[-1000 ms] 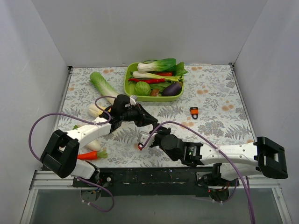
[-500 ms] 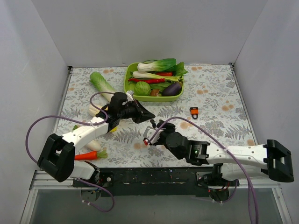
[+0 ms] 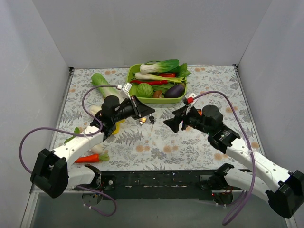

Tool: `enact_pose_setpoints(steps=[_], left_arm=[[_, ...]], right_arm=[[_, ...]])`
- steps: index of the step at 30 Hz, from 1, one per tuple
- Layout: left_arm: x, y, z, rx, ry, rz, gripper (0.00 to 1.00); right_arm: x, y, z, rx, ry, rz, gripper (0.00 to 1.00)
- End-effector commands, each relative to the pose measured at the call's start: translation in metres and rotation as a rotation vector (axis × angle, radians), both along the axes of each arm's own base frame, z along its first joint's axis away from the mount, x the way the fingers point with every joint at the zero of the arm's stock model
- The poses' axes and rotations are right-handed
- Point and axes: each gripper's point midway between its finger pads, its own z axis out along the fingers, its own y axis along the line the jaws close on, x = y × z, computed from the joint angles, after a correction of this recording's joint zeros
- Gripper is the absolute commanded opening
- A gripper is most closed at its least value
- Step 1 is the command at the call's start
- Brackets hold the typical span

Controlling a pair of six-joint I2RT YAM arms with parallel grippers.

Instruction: Unlock with the key

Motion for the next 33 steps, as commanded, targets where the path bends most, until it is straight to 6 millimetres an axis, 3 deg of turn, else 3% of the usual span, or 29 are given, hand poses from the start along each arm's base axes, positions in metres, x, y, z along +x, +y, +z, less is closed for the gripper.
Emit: enact_pose_setpoints(steps=[1,5,13,22,33], left_arm=[[-0.025,0.006,0.041,-0.077,-0.321,-0.081,0.00],[-0.046,0.007,0.049,-0.130,-0.399,-0.152,0.00],[-0.069,0.001,0.068,-0.285,-0.431,-0.203,0.00],[-0.078,-0.014,0.070,-0.305,-0.445,-0.213,0.00],[-0.080,-0.017,0.073,-0.309,-0.457,-0.190,0.00]], right_arm=[[-0.040,0.022,0.061,0.355,0.156,0.303,0.76],[-0.052,0.027,0.080,0.442,0.167,0.398,0.72],[-0.052,0.045,0.067,0.429,0.208,0.427,0.67],[-0.055,0.052,0.061,0.435,0.234,0.428,0.64],[-0.056,0.055,0.057,0.432,0.240,0.406,0.59]])
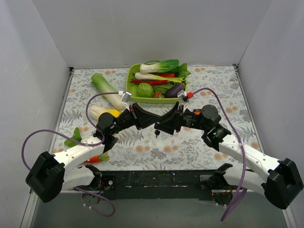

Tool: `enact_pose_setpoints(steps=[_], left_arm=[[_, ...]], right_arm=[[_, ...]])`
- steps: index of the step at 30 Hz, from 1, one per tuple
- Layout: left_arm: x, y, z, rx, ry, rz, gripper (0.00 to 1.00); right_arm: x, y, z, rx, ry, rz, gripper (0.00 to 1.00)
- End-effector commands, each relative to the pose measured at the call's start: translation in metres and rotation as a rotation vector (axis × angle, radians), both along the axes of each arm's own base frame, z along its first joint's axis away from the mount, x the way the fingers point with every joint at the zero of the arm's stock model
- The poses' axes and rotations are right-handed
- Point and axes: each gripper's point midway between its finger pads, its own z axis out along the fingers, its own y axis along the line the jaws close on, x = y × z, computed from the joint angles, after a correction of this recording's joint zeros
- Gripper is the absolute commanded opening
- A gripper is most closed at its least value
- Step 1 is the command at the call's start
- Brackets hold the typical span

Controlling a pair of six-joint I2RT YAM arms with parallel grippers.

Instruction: Unlock with the key

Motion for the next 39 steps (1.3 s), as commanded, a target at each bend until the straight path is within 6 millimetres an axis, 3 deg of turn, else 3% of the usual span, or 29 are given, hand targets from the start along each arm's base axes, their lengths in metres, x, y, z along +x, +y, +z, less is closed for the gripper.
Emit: enact_pose_setpoints(steps=[1,7,10,11,14,15,17,18,19,20,25,28,31,34,35,36,38,39], left_arm=[[0.000,0.003,0.008,-0.019,-0.042,0.035,0.00],[0.006,0.003,0.008,-0.008,-0.034,0.072,0.00],[0.007,0.003,0.008,-0.007,-0.034,0.084,0.00],[0.007,0.003,0.008,-0.007,-0.032,0.084,0.00],[0.007,0.000,0.007,0.005,-0.033,0.074,0.00],[0.007,-0.002,0.006,0.013,-0.027,0.069,0.00],[0.011,-0.006,-0.004,0.058,0.019,0.067,0.29],[0.013,-0.006,0.001,0.066,-0.002,0.074,0.52],[0.013,-0.005,0.004,0.068,-0.014,0.082,0.83],[0.018,-0.003,0.003,0.077,-0.004,0.118,0.97],[0.025,0.011,0.026,0.081,-0.101,0.226,0.98],[0.036,0.009,0.018,0.157,-0.077,0.254,0.98],[0.048,0.001,-0.013,0.272,-0.012,0.269,0.98],[0.056,-0.023,-0.049,0.426,0.034,0.287,0.98],[0.057,-0.032,-0.057,0.479,0.053,0.287,0.98],[0.054,-0.048,-0.080,0.545,0.076,0.267,0.98],[0.061,-0.058,-0.108,0.624,0.139,0.296,0.98],[0.066,-0.066,-0.108,0.625,0.171,0.305,0.98]], right_arm=[[0.000,0.001,0.005,0.026,-0.027,-0.009,0.59],[-0.001,0.001,0.002,0.012,-0.028,-0.013,0.43],[-0.002,0.001,-0.002,0.005,-0.023,-0.014,0.27],[-0.002,0.001,-0.002,0.003,-0.022,-0.016,0.17],[-0.001,-0.001,-0.004,0.005,-0.022,-0.025,0.01],[-0.001,-0.001,-0.004,0.006,-0.023,-0.028,0.01],[-0.002,-0.003,-0.002,0.017,-0.034,-0.036,0.01],[-0.001,-0.004,-0.004,0.022,-0.032,-0.048,0.01],[0.002,-0.006,-0.004,0.023,-0.032,-0.072,0.01],[0.002,-0.009,-0.001,0.030,-0.040,-0.085,0.01],[0.008,-0.018,-0.009,-0.005,-0.039,-0.121,0.01],[0.019,-0.030,-0.011,-0.023,-0.050,-0.180,0.01],[0.044,-0.057,-0.018,-0.100,-0.066,-0.320,0.01],[0.069,-0.101,-0.019,-0.201,-0.077,-0.525,0.01],[0.076,-0.121,-0.011,-0.221,-0.120,-0.607,0.01],[0.075,-0.135,-0.020,-0.282,-0.086,-0.653,0.01],[0.079,-0.165,-0.011,-0.321,-0.107,-0.803,0.01],[0.075,-0.175,-0.009,-0.351,-0.101,-0.839,0.01]])
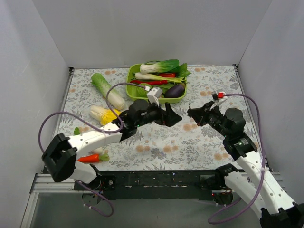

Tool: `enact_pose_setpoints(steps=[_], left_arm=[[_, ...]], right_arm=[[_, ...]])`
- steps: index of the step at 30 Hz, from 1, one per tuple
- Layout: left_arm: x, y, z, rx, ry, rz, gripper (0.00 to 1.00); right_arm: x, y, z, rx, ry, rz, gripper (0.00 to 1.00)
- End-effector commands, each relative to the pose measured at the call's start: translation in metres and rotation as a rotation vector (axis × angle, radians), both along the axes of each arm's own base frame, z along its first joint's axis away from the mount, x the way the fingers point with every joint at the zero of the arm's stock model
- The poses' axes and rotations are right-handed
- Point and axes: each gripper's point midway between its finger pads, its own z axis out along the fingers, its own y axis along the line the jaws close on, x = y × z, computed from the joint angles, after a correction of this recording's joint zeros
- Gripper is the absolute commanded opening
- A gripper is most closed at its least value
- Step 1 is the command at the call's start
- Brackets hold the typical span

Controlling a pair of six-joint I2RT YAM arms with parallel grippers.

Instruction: Unlock with the key

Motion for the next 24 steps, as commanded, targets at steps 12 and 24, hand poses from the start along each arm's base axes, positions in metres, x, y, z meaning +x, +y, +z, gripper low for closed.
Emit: enact_pose_setpoints(steps=[12,24], left_arm=[[0.048,-0.106,-0.198,0.590,0.300,0.140,0.98],[0.089,-0.146,-0.235,0.708,0.223,0.209,0.98]], right_arm=[[-0.031,-0.104,0.044,-0.116,-0.096,-0.439,0.01],[-0.035,-0.091,0.038,-0.072,-0.091,-0.370,0.01]])
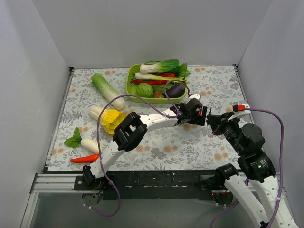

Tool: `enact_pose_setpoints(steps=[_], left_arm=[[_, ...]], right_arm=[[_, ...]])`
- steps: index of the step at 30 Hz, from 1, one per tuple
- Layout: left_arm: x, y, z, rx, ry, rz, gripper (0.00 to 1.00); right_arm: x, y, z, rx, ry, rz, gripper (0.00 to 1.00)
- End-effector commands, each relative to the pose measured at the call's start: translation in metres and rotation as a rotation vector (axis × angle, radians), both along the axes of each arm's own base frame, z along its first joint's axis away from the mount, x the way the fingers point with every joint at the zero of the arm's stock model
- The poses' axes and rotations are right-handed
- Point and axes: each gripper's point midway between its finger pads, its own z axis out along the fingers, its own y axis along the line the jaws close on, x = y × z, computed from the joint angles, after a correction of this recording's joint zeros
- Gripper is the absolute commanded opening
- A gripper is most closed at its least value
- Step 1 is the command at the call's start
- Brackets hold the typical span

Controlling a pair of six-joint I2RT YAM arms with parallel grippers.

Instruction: Unlock with the key

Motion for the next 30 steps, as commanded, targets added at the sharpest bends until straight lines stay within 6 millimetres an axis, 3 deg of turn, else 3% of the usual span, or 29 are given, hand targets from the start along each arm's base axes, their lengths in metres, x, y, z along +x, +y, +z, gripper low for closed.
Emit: enact_pose_setpoints(steps=[1,7,17,24,26,27,30], left_arm=[[0.017,0.014,-0.029,0.155,-0.031,0.041,0.98],[0.036,0.016,-0.038,0.238,-0.113,0.056,0.98],[0.046,0.011,-0.056,0.269,-0.196,-0.024,0.83],[0.034,-0.005,-0.073,0.241,-0.206,-0.185,0.81],[0.029,-0.004,-0.076,0.257,-0.215,-0.245,0.74],[0.024,0.006,-0.087,0.293,-0.203,-0.257,0.72],[0.026,0.028,-0.082,0.366,-0.248,-0.246,0.72]], right_arm=[[-0.002,0.006,0.012,0.040,-0.046,0.030,0.01],[-0.002,0.011,0.004,0.055,-0.028,0.051,0.01],[0.001,0.021,0.000,0.070,-0.011,0.090,0.01],[0.004,0.023,-0.002,0.066,-0.001,0.096,0.01],[0.005,0.024,-0.003,0.065,0.003,0.098,0.01],[0.005,0.024,-0.003,0.065,0.003,0.098,0.01],[0.005,0.024,-0.004,0.064,0.006,0.096,0.01]])
